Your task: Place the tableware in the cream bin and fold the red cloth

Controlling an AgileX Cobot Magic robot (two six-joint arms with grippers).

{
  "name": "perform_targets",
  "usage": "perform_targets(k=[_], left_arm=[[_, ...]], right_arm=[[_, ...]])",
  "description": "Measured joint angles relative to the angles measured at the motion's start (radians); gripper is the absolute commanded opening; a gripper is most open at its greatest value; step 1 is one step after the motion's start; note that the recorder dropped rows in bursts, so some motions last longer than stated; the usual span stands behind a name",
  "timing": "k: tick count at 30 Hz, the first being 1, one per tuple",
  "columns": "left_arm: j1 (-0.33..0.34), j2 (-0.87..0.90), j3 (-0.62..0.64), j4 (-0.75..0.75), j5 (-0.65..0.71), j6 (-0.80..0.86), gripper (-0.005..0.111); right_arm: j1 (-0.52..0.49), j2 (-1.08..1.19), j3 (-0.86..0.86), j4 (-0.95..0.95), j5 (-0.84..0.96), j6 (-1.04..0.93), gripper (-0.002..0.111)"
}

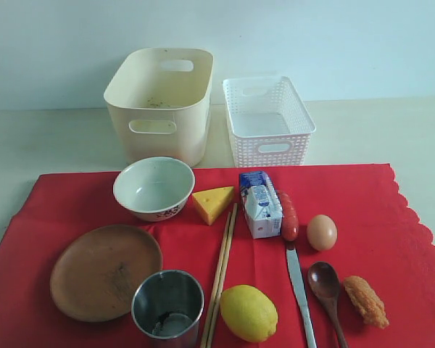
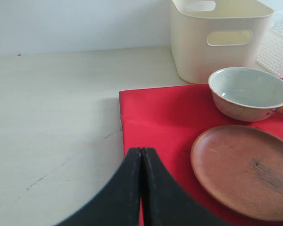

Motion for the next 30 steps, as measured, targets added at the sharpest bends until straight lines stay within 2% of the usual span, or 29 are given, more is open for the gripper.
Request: perform_targets(k=[10,15,20,23,30], left_arm=[[0.000,0.000,0.000,0.000,0.000,0.000,0.000],[0.000,0.000,0.000,0.000,0.000,0.000,0.000],[0.000,0.000,0.000,0.000,0.000,0.000,0.000],[0.000,0.000,0.000,0.000,0.000,0.000,0.000],[0.000,0.000,0.000,0.000,0.000,0.000,0.000]], right_arm=[[0.000,0.067,-0.002,0.073,0.065,-0.027,0.000],[0.000,0.182,-0.017,0.267,0.129,-0.184,0.004],[0.000,0.310,-0.056,0.526,0.208,-0.442,0.021],[0.000,0.390,-0.068,0.635,0.242,-0.561,0.036],[0.000,0.570,-0.109,0.705,0.338,-0.686,0.069]])
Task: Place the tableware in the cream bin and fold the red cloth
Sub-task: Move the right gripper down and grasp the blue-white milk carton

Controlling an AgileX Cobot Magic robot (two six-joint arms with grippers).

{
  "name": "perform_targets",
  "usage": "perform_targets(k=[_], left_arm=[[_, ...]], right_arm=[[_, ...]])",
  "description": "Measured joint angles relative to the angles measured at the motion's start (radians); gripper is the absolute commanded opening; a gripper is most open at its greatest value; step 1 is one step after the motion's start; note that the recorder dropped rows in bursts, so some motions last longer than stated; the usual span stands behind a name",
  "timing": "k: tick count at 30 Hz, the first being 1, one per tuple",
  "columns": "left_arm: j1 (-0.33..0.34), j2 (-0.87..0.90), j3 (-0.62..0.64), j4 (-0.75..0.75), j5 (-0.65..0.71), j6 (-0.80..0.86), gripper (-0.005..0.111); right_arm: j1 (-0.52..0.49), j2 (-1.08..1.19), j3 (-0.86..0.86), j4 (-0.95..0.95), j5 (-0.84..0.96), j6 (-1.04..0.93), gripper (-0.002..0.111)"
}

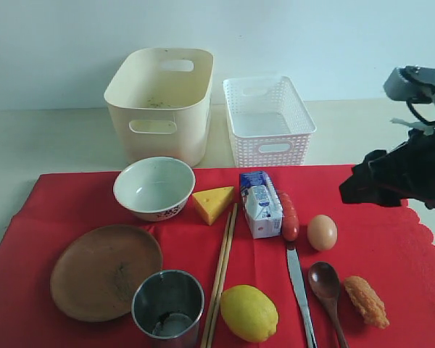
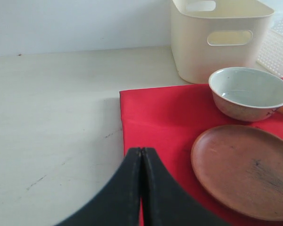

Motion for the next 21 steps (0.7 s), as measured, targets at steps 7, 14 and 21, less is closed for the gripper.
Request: perform_targets(k=[7,14,21], left_arm=[[0.000,0.000,0.000,0.000,0.000,0.000,0.000],[0.000,0.000,0.000,0.000,0.000,0.000,0.000],[0.000,0.000,0.000,0.000,0.000,0.000,0.000]], right_arm=[[0.038,0.131,-0.050,-0.011,0.055,-0.047,0.087],[0.239,0.232,-0.144,-0.271,-0.008,0.193,0.087],[0.379,0.423,-0.375,-0.632,0.063,0.595,0.087]])
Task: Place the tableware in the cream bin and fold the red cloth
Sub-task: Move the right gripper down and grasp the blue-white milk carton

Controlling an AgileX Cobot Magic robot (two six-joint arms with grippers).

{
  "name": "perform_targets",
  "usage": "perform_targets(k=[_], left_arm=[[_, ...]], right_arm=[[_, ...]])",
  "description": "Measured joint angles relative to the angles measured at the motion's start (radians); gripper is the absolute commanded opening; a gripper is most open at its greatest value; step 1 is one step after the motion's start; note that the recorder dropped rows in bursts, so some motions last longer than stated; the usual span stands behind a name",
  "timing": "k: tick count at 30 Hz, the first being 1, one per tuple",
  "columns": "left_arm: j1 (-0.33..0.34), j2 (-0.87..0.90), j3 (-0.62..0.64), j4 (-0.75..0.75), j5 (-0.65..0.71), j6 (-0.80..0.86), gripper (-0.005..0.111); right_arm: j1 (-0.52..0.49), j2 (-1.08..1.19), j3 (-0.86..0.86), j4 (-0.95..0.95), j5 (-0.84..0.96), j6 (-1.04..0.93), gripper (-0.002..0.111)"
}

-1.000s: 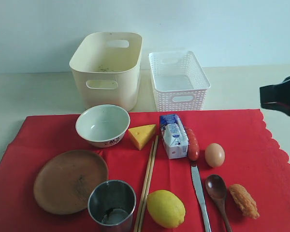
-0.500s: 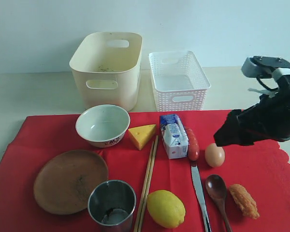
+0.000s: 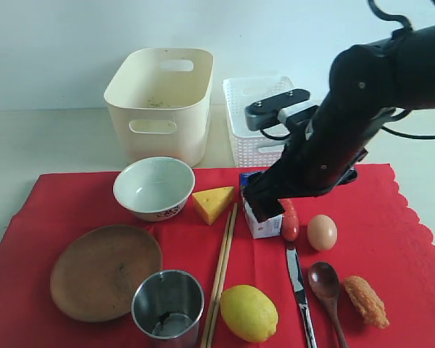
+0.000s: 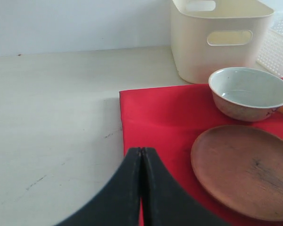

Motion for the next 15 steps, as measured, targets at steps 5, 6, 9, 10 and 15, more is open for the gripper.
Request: perform_targets(k=[5,6,9,10,15], left_arm=[[0.000,0.000,0.000,0.000,0.000,0.000,0.000],[0.000,0.000,0.000,0.000,0.000,0.000,0.000],[0.000,0.000,0.000,0.000,0.000,0.000,0.000],[0.000,0.000,0.000,0.000,0.000,0.000,0.000],[0.000,0.000,0.000,0.000,0.000,0.000,0.000]], right_arm=[[0.037,0.169,-0.161,-0.033,0.093,0.098,0.087],[0.037,0.182,-0.174,-0.039,0.097,0.105,0.087],[0.037,0.246,-0.223,-0.048,0.104,0.133,0.087],[0.037,0.255,-0.229,-0.046,0.104,0.136,0.087],[0.037,0.289,-0.263,-0.026,0.104,0.141,0.087]])
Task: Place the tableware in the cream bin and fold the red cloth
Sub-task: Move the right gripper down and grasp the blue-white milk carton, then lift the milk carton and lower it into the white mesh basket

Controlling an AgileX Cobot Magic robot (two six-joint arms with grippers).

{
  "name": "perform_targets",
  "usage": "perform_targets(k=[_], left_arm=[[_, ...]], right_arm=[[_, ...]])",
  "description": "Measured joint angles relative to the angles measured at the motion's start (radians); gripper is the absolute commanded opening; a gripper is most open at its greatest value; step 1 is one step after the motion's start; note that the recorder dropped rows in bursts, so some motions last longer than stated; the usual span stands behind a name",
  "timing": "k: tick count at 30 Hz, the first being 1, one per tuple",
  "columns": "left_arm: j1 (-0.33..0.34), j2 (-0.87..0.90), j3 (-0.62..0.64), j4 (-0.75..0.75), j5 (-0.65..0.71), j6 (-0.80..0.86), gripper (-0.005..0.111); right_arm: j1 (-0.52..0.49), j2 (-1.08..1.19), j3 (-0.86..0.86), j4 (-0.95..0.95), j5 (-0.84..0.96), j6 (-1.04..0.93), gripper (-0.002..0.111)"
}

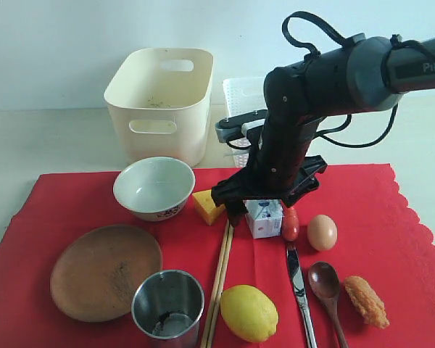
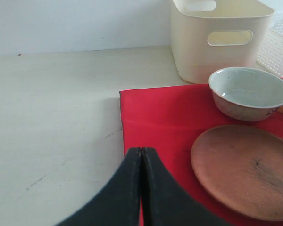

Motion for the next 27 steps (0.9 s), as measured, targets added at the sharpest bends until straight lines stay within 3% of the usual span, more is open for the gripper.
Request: perform_targets(k=[10,14,16,23,27], left_arm=[[0.000,0.000,0.000,0.000,0.000,0.000,0.000],[0.000,0.000,0.000,0.000,0.000,0.000,0.000],[0.000,0.000,0.000,0.000,0.000,0.000,0.000],[0.000,0.000,0.000,0.000,0.000,0.000,0.000],[0.000,0.000,0.000,0.000,0.000,0.000,0.000]], right_arm=[[0.000,0.053,-0.050,0.000,-0.003,0.001,0.085],[0.000,0.071,-0.055,0.000,-0.014,0.001,0.077],[0.000,0.081,-0.055,0.000,-0.021,0.001,0.067],[0.000,0.083,-0.055,0.000,-0.036,0.003,0.017],[0.000,0.083,-0.055,0.000,-0.036,0.003,0.000]])
